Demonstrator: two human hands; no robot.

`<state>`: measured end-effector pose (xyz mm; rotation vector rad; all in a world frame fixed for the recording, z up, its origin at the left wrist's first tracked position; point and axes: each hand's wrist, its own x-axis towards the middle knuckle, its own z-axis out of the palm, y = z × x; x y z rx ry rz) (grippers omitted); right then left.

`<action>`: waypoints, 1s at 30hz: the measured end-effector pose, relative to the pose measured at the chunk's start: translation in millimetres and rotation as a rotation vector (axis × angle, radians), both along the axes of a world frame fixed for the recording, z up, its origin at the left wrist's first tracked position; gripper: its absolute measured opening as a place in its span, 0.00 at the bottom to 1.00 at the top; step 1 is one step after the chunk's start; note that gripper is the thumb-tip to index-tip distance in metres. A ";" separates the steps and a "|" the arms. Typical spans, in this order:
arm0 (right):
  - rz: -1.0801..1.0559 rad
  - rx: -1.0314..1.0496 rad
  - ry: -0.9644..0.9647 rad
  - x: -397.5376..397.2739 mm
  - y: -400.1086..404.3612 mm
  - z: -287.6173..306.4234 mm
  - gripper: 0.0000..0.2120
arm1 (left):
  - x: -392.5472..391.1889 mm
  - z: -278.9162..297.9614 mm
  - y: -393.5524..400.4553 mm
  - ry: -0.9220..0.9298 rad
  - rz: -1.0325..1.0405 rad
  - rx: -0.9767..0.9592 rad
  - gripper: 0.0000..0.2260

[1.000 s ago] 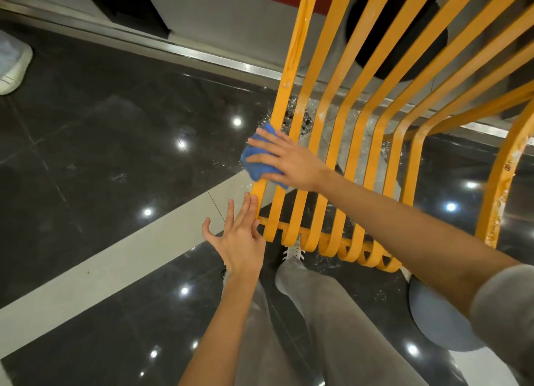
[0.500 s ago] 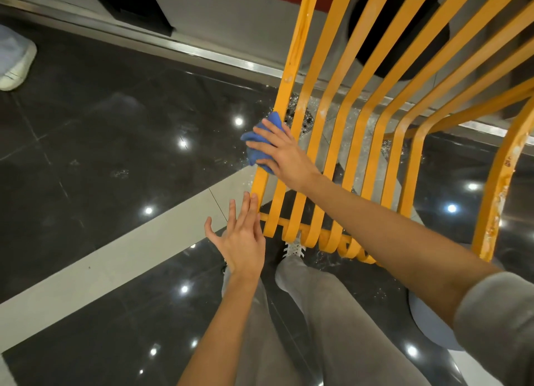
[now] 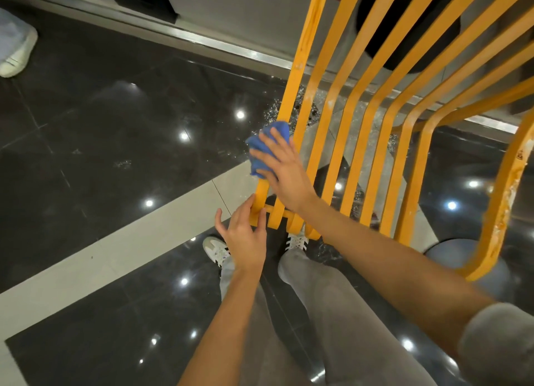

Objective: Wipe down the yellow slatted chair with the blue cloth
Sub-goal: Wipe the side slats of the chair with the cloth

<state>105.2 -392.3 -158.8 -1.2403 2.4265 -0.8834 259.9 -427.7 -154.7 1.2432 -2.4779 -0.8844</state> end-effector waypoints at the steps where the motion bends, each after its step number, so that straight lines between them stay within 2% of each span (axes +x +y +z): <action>1: 0.064 -0.010 -0.004 17.9 11.5 -2.1 0.20 | 0.9 -0.8 0.0 -0.003 -0.003 -0.001 0.11; 4: 0.168 -0.041 -0.020 23.3 34.4 -3.5 0.22 | 1.2 0.0 -2.7 0.016 -0.022 -0.014 0.09; 8: -0.101 -0.017 0.046 -44.7 -17.6 1.2 0.20 | -0.1 3.1 -8.7 0.014 -0.034 -0.013 0.11; 10: -0.167 0.041 0.099 -74.7 -37.6 3.8 0.18 | -0.6 5.7 -10.1 0.000 -0.028 0.030 0.11; 12: -0.169 0.069 0.112 -71.2 -38.5 2.1 0.18 | -1.0 7.2 -9.1 -0.011 -0.003 0.069 0.12; 14: -0.086 0.041 0.114 -43.9 -20.9 1.0 0.18 | -2.4 9.0 -7.8 -0.023 0.018 0.113 0.12; 17: 0.232 0.044 0.126 -10.1 17.3 -2.0 0.21 | -4.9 10.9 -9.5 -0.040 0.042 0.196 0.13; 20: 0.383 0.075 0.224 -36.1 23.9 -2.8 0.22 | -5.6 14.0 -9.9 -0.062 0.041 0.216 0.13; 22: 0.260 0.062 0.241 -68.2 7.9 0.8 0.21 | -5.8 14.7 -8.3 -0.074 0.044 0.235 0.13; 26: -0.052 0.099 0.140 -112.1 -26.4 9.6 0.20 | -15.5 16.2 -10.9 -0.068 0.103 0.331 0.16; 28: -0.062 0.066 0.106 -92.9 -24.0 8.5 0.20 | -24.4 20.0 -11.4 -0.080 0.114 0.356 0.14; 30: 0.095 0.061 0.092 -65.9 -4.9 9.5 0.21 | -36.5 24.6 -12.5 -0.100 0.087 0.347 0.14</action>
